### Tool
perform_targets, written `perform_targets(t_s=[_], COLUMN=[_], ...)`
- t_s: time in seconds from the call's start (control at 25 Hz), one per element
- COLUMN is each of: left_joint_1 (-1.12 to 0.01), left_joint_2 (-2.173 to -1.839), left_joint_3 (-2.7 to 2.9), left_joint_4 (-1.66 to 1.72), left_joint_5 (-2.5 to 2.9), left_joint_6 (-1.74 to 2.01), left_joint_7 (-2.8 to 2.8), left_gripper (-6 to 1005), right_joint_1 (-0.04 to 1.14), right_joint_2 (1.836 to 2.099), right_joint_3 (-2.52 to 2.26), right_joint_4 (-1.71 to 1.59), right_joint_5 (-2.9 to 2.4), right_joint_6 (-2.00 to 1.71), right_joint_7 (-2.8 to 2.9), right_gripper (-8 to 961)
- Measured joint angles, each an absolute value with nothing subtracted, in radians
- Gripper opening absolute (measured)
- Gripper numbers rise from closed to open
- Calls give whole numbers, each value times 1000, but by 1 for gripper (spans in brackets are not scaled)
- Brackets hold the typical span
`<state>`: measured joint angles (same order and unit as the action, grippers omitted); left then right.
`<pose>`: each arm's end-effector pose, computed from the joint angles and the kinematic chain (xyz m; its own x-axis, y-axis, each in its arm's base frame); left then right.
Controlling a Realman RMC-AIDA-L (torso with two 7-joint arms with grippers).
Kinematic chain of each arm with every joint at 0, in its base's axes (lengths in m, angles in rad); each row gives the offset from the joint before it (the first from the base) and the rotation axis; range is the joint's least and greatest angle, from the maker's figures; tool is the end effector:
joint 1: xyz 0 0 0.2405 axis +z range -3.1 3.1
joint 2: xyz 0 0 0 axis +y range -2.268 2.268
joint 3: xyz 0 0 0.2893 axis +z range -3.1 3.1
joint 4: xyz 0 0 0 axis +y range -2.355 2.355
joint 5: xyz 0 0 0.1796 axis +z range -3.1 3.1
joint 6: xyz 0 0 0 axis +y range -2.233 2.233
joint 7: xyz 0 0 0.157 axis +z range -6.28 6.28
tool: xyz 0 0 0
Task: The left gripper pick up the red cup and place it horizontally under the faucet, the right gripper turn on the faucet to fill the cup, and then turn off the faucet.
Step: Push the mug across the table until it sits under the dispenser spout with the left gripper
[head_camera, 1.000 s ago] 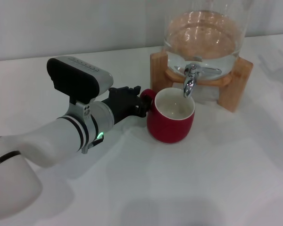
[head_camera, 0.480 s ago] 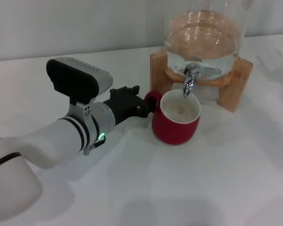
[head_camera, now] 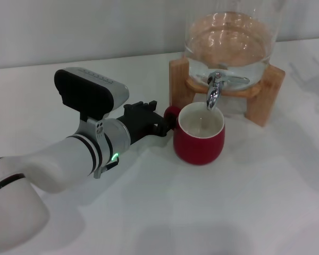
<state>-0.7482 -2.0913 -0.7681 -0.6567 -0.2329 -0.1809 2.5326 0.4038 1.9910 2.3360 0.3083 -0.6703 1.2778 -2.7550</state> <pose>-0.1741 0.3820 -0.1635 0.8170 0.3754 0.4376 0.5628 -0.6845 -0.4635 0.3379 0.3563 0.1023 0.7559 0.2997 -0.5821 -0.5810 -0.1027 -0.8074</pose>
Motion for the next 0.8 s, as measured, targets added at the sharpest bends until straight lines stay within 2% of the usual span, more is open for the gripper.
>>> perform_targets(t_s=[0.8], left_joint_1=[-682], left_joint_2=[-2084], left_joint_3=[-767], left_joint_4=[-714], left_joint_5=[-217], left_joint_6=[-199], left_joint_7=[2542], left_gripper=[546], right_joint_1=[388], right_joint_2=[1991], right_joint_3=[2327], right_joint_4=[309], right_joint_5=[-670], right_joint_6=[1278], right_joint_7=[-2756], right_gripper=[674])
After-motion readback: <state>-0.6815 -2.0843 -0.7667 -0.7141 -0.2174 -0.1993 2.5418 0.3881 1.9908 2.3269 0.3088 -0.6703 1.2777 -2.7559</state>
